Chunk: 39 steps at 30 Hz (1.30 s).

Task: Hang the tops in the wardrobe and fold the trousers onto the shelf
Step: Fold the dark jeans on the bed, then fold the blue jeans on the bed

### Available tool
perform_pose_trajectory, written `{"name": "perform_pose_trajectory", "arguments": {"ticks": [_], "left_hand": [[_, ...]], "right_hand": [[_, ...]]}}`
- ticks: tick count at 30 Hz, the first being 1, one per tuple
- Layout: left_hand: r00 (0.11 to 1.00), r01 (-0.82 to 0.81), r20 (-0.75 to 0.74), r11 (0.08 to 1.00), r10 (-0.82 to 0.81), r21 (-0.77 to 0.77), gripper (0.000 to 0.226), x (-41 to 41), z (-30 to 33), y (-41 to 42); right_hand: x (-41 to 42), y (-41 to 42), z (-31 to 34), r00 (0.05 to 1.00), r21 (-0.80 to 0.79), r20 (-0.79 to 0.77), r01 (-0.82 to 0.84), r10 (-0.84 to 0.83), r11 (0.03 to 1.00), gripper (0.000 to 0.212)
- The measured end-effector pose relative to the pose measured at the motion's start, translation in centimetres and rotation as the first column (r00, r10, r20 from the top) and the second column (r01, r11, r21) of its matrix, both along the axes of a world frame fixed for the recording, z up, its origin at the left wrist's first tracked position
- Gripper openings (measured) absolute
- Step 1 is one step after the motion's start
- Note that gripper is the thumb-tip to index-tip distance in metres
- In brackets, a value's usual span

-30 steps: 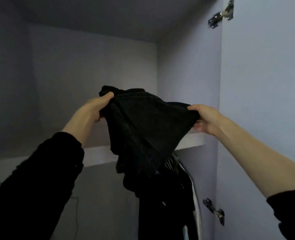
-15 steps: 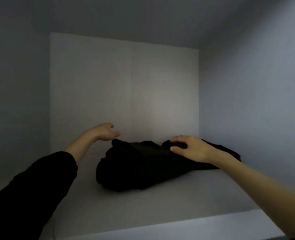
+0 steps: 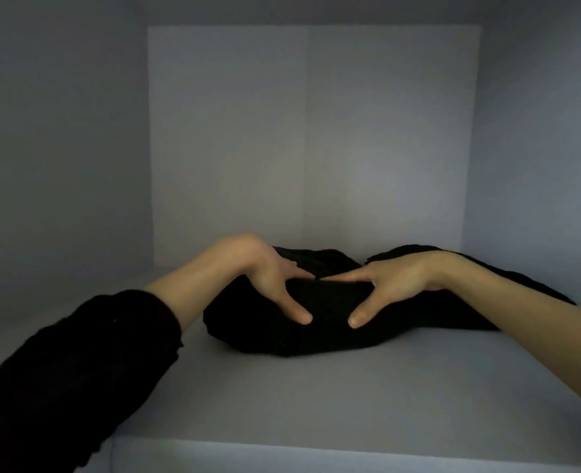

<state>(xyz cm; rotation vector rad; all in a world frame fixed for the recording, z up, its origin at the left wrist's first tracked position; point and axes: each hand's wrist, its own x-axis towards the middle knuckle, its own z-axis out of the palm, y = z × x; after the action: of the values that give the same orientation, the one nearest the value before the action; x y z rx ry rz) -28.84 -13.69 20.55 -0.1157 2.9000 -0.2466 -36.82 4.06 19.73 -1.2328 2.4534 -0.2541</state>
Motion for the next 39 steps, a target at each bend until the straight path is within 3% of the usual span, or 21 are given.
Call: {"name": "perform_pose_trajectory", "arguments": {"ticks": [5, 9, 14, 17, 22, 25, 27, 30, 31, 32, 36, 39], "left_hand": [[0.976, -0.146, -0.178, 0.981, 0.122, -0.125, 0.093, -2.3, -0.9, -1.5], [0.969, -0.171, -0.202, 0.977, 0.143, -0.125, 0.093, -2.8, -1.4, -1.6], [0.992, -0.038, -0.109, 0.985, 0.056, 0.167, 0.080, -1.9, -1.3, -2.5], [0.986, -0.070, -0.143, 0.990, 0.088, 0.126, 0.083, -2.6, -2.6, -2.2], [0.954, -0.151, -0.252, 0.986, 0.164, 0.070, 0.078, -0.9, -4.4, -0.4], [0.929, -0.163, -0.321, 0.983, 0.183, 0.089, 0.070, 2.5, -5.2, 0.8], [0.871, -0.149, -0.446, 0.976, 0.206, 0.161, 0.055, 6.0, -5.3, 0.8], [0.610, -0.262, -0.709, 0.935, 0.352, 0.239, 0.044, 13.3, -6.1, 0.2], [0.540, -0.343, -0.722, 0.896, 0.433, 0.281, 0.043, 18.1, -7.8, 0.3], [0.492, -0.306, -0.762, 0.903, 0.421, 0.302, 0.041, 18.7, -7.6, 0.5], [0.339, -0.479, -0.725, 0.774, 0.599, 0.415, 0.035, 31.1, -12.2, 1.7], [0.217, -0.567, -0.671, 0.651, 0.709, 0.505, 0.032, 41.6, -16.0, 3.8]], "right_hand": [[-2.2, -2.9, -1.6, 0.920, -0.100, -0.362, 0.122, -0.151, 0.987, 0.092], [-2.9, -2.3, -2.0, 0.966, -0.109, -0.221, 0.110, -0.132, 0.988, 0.095], [-3.7, -0.7, -1.9, 0.990, 0.018, -0.115, 0.085, -0.082, 0.996, 0.101], [-4.3, -0.9, -1.9, 0.990, 0.073, -0.091, 0.117, -0.110, 0.990, 0.097], [-2.1, -1.3, -1.9, 0.966, 0.119, -0.207, 0.183, -0.156, 0.976, 0.094], [0.2, -1.5, -2.0, 0.915, 0.125, -0.380, 0.195, -0.134, 0.973, 0.081], [2.9, -1.6, -2.1, 0.874, 0.076, -0.482, 0.111, -0.061, 0.991, 0.069], [9.1, -2.4, -1.9, 0.805, -0.045, -0.586, -0.147, 0.093, 0.988, 0.057], [12.5, -3.5, -3.2, 0.778, -0.086, -0.607, -0.267, 0.162, 0.960, 0.052], [13.4, -3.7, -2.6, 0.737, -0.146, -0.663, -0.295, 0.128, 0.944, 0.048], [23.9, -5.8, -6.3, 0.737, -0.434, -0.672, -0.469, 0.070, 0.769, 0.035], [33.0, -6.4, -10.6, 0.795, -0.543, -0.573, -0.549, 0.199, 0.636, 0.029]]}}
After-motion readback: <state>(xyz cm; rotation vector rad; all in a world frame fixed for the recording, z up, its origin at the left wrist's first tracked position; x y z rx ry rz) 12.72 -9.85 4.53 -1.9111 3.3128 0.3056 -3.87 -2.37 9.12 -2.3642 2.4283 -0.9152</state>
